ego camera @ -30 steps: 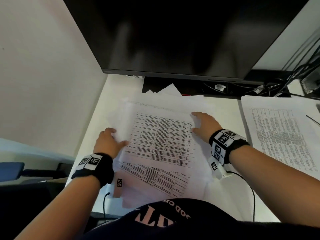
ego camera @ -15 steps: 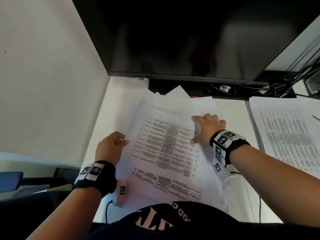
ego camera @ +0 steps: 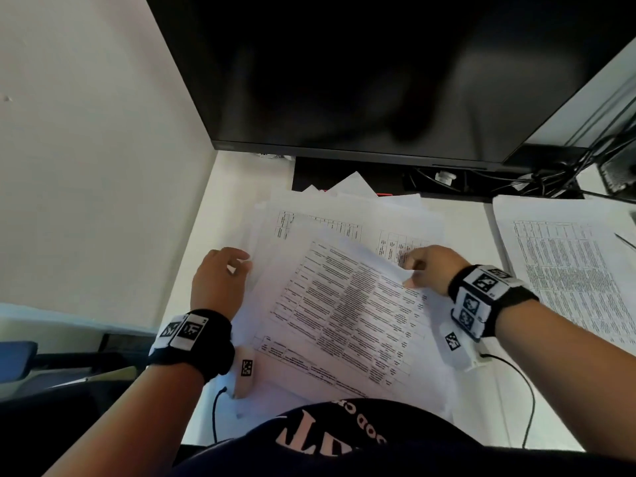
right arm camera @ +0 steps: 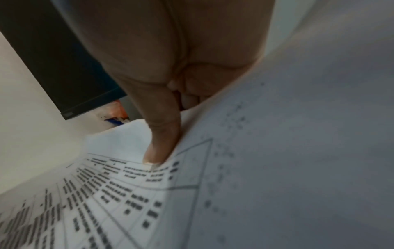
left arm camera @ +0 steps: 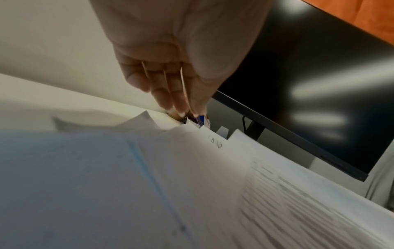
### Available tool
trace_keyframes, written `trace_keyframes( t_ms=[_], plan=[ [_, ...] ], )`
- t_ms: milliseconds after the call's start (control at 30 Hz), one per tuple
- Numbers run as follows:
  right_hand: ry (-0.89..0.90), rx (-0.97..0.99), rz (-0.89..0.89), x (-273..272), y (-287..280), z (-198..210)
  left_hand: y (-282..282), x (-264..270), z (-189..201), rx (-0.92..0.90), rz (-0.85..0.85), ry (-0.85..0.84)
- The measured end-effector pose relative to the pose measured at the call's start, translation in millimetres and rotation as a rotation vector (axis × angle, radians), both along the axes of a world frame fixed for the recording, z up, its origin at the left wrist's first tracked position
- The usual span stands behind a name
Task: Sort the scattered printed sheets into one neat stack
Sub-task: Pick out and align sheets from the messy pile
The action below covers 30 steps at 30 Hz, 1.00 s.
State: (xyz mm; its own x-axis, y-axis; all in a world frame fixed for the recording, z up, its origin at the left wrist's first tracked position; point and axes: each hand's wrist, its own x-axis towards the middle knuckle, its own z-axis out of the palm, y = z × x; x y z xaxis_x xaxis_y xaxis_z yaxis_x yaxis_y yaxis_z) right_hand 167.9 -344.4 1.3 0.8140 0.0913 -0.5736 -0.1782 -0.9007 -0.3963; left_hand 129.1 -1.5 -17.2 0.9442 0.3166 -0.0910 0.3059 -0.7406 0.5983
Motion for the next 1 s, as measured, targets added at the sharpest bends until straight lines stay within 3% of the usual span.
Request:
trace_keyframes(
  t_ms=[200, 367, 533, 700, 833, 1000],
  plan=[
    [0.114, 0.016, 0.101, -20, -18, 8, -9, 17, -1, -0.131, 0.041, 0.172],
    [0.055, 0.018, 0.115, -36, 10, 3, -24, 23, -4, -0.168, 0.033, 0.294],
    [-0.108, -0.125, 0.092, -37, 30, -9, -31, 27, -7, -0.159, 0.01, 0.265],
    [0.019, -0.195, 0.191, -35, 42, -3, -31, 36, 2, -0.434, 0.082, 0.219],
    [0.084, -0.018, 0.073, -35, 39, 4, -26, 41, 4, -0.531, 0.215, 0.256],
    [0.055, -0.019, -0.27, -20, 5, 22, -17, 36, -2, -0.467, 0.106, 0.244]
  ],
)
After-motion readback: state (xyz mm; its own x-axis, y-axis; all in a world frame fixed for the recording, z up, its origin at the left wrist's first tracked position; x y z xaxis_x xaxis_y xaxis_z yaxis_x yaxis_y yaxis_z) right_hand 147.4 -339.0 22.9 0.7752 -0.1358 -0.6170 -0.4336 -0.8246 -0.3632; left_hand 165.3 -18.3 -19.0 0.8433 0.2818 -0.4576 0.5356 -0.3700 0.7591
